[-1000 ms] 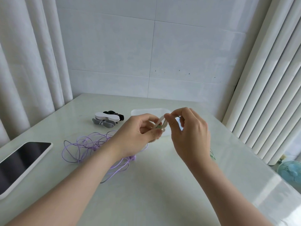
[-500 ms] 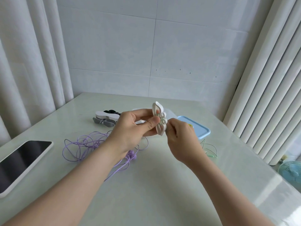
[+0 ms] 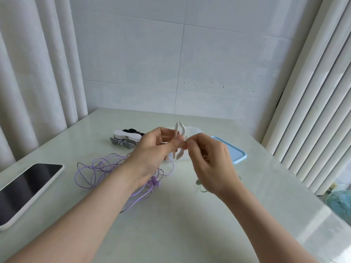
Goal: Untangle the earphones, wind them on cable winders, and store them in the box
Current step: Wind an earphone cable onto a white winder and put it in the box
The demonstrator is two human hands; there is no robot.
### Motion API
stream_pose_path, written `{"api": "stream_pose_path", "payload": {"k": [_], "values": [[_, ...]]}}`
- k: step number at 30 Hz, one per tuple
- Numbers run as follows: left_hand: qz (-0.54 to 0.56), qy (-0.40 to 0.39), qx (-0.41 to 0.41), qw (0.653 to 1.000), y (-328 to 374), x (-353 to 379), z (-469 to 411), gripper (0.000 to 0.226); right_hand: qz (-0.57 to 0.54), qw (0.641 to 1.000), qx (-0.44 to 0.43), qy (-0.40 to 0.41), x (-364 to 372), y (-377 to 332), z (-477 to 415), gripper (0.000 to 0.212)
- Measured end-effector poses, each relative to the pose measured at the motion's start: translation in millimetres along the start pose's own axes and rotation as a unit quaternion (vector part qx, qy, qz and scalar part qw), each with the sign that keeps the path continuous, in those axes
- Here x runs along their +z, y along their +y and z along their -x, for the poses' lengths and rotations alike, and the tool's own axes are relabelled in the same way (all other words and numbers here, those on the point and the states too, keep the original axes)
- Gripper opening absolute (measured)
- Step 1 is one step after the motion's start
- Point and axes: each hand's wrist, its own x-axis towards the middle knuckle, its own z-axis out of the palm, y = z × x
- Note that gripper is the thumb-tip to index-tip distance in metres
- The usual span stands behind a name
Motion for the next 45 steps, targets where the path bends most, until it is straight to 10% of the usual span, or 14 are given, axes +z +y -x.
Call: {"api": "stream_pose_path", "payload": {"k": [10,18,23,31,41,45], "values": [[-0.146,-0.096,0.077,0.982,3,-2,3,0.019,-0.096,0.987,0.113,0.068,-10,2,-6,0.041],[-0.222,-0.128,0.071,0.964,4,-2,6,0.01,0.048,0.989,0.067,0.124,-5,18,-10,0.045],[-0.108,-0.156,0.04,0.981,7,1,10,0.02,0.055,0.986,0.095,0.128,-11,26,-13,0.044],[0.129,-0.057,0.037,0.989,5,6,3,0.039,0.109,0.992,0.062,-0.006,-1,29,-9,0.045],[-0.011,0.118,0.027,0.993,-1,-5,-5,0.023,0.048,0.991,-0.013,-0.121,4,5,4,0.023],[-0.076,0.035,0.012,0.996,-8,-11,-6,0.017,-0.093,0.993,0.047,-0.052,-1,-4,1,0.027]]}}
